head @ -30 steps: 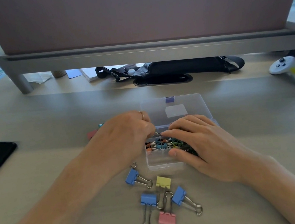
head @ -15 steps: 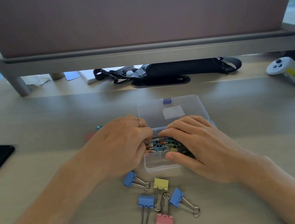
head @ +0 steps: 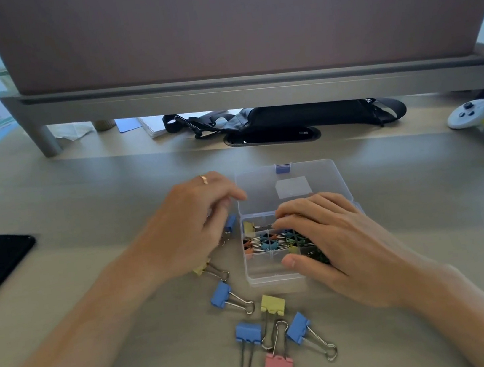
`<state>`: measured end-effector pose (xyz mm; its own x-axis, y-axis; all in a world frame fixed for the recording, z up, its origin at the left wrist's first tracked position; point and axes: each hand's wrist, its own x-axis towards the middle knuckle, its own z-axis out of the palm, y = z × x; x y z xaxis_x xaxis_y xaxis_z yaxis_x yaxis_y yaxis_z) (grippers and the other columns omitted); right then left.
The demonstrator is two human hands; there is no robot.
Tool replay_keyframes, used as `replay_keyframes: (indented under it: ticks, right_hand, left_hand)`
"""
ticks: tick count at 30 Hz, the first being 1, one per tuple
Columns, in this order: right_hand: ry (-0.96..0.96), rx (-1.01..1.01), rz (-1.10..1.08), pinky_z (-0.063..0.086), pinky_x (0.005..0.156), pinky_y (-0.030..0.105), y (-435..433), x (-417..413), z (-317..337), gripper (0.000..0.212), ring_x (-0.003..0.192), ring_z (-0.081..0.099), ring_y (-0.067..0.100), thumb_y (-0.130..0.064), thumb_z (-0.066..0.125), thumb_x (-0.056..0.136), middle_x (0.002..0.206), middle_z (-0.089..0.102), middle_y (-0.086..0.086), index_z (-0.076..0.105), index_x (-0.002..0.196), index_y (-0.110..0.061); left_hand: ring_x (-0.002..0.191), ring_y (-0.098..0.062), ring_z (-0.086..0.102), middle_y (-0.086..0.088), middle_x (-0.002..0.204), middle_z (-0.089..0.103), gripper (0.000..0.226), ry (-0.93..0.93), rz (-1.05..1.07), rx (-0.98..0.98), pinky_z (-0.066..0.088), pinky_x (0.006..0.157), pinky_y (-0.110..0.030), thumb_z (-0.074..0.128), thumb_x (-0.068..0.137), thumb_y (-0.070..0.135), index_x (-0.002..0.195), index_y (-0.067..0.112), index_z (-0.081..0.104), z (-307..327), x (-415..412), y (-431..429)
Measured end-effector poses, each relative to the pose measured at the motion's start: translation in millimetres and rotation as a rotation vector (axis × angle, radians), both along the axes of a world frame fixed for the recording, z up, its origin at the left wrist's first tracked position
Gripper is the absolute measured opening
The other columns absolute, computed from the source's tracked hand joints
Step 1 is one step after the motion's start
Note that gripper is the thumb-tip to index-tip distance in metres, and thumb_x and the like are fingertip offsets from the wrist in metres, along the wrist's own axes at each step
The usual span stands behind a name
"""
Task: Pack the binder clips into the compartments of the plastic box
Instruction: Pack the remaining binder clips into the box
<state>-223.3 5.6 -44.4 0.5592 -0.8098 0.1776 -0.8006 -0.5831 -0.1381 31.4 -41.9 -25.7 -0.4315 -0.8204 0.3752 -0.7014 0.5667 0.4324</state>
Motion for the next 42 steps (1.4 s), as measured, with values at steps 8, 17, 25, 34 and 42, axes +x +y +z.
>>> replay_keyframes:
  ticks: [8,17,25,34,42]
  right_hand:
    - [0.012,0.027,-0.02,0.016,0.119,0.02,-0.9,-0.3,-1.6,0.065,0.138,0.042,0.003,-0.073,0.019,0.104,0.15,0.048,-0.021,0.045,0.151,-0.036]
    - [-0.002,0.044,-0.009,0.018,0.121,0.021,-0.4,-1.1,-1.5,0.068,0.141,0.039,0.002,-0.074,0.016,0.104,0.153,0.045,-0.021,0.04,0.155,-0.036]
    - [-0.201,0.1,-0.05,0.029,0.114,0.02,0.0,-3.6,-0.7,0.057,0.134,0.037,-0.003,-0.073,0.023,0.101,0.145,0.041,-0.031,0.031,0.149,-0.045]
    - [-0.356,0.129,-0.03,0.042,0.11,0.026,-2.0,-5.8,3.8,0.052,0.136,0.045,-0.002,-0.069,0.031,0.101,0.14,0.044,-0.034,0.037,0.147,-0.046]
    - [-0.636,0.086,-0.042,0.053,0.091,0.012,-12.3,7.0,12.3,0.033,0.114,0.066,-0.005,-0.018,0.075,0.094,0.116,0.069,-0.023,0.066,0.124,-0.029]
  left_hand:
    - [0.114,-0.012,0.056,0.008,0.12,0.068,0.034,-0.09,0.316,0.092,0.042,0.094,-0.028,0.062,0.093,0.014,0.124,0.027,0.069,-5.0,27.0,-15.9]
    - [0.09,0.001,0.056,0.026,0.09,0.061,0.016,-0.171,0.156,0.117,0.049,0.094,-0.039,0.071,0.09,0.043,0.104,0.037,0.073,-7.7,8.3,-6.2]
    - [0.083,0.005,0.062,0.018,0.089,0.067,0.018,-0.067,0.16,0.21,0.045,0.075,-0.015,0.08,0.084,0.035,0.093,0.032,0.065,-5.8,7.3,-4.0]
    - [0.082,-0.001,0.068,0.017,0.082,0.075,0.012,0.307,0.19,0.171,0.051,0.072,-0.023,0.078,0.088,0.027,0.091,0.034,0.068,7.5,0.7,-2.2]
    - [0.079,-0.004,0.071,0.014,0.084,0.077,0.006,0.365,-0.006,0.323,0.052,0.069,-0.024,0.075,0.092,0.026,0.097,0.028,0.075,2.3,-35.4,10.6]
